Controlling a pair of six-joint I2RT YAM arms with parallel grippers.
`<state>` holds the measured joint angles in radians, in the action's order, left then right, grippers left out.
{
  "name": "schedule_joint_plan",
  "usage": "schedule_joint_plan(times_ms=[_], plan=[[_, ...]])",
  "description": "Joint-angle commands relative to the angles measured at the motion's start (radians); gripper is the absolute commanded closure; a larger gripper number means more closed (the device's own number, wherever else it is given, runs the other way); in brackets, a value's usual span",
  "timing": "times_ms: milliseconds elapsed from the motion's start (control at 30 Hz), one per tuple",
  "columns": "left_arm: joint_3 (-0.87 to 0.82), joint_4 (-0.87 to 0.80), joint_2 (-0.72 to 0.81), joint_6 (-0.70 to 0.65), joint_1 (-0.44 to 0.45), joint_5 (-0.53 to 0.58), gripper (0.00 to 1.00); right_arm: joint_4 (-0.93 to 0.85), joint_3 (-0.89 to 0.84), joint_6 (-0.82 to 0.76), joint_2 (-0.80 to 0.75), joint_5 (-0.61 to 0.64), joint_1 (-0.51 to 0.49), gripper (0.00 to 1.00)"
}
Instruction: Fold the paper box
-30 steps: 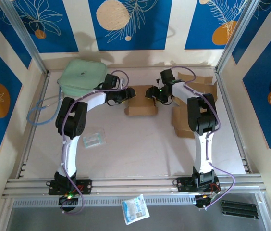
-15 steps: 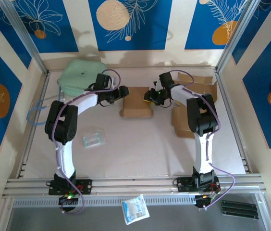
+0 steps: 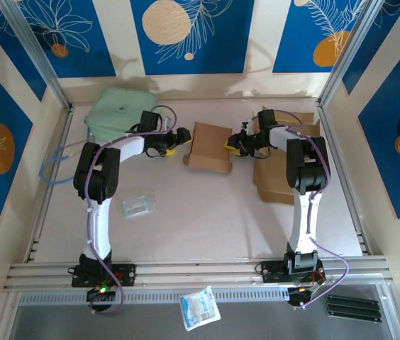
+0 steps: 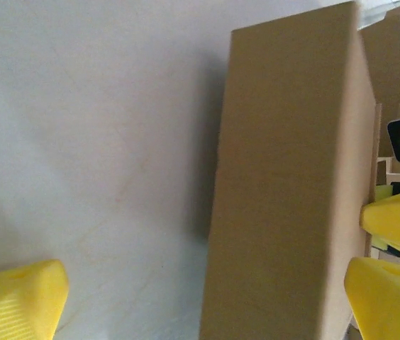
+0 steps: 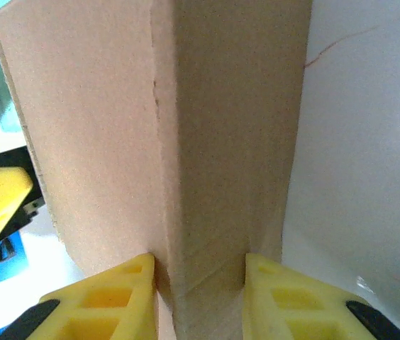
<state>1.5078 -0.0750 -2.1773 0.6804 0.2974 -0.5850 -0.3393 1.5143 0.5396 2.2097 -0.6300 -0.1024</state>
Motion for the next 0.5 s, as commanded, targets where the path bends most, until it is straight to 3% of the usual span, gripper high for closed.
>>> schedule_joint_plan(times_ms=[0,233,400,467], plan=[[0.077,0.05,-0.062,0.033,0.02,-0.084,0.0,-0.072,-0.001,-0.026,0.047,-0.007,0.001,0.71],[0.134,0.206,-0.15,0.155,0.063,-0.208,0.0,-0.067,0.001,-0.033,0.056,-0.012,0.01,0.73],[0.168,0.162,-0.171,0.159,0.09,-0.187,0.01,-0.076,0.005,-0.04,0.056,-0.004,0.01,0.73],[0.166,0.198,-0.168,0.192,0.099,-0.203,0.05,-0.081,0.01,-0.041,0.056,0.001,0.01,0.73]])
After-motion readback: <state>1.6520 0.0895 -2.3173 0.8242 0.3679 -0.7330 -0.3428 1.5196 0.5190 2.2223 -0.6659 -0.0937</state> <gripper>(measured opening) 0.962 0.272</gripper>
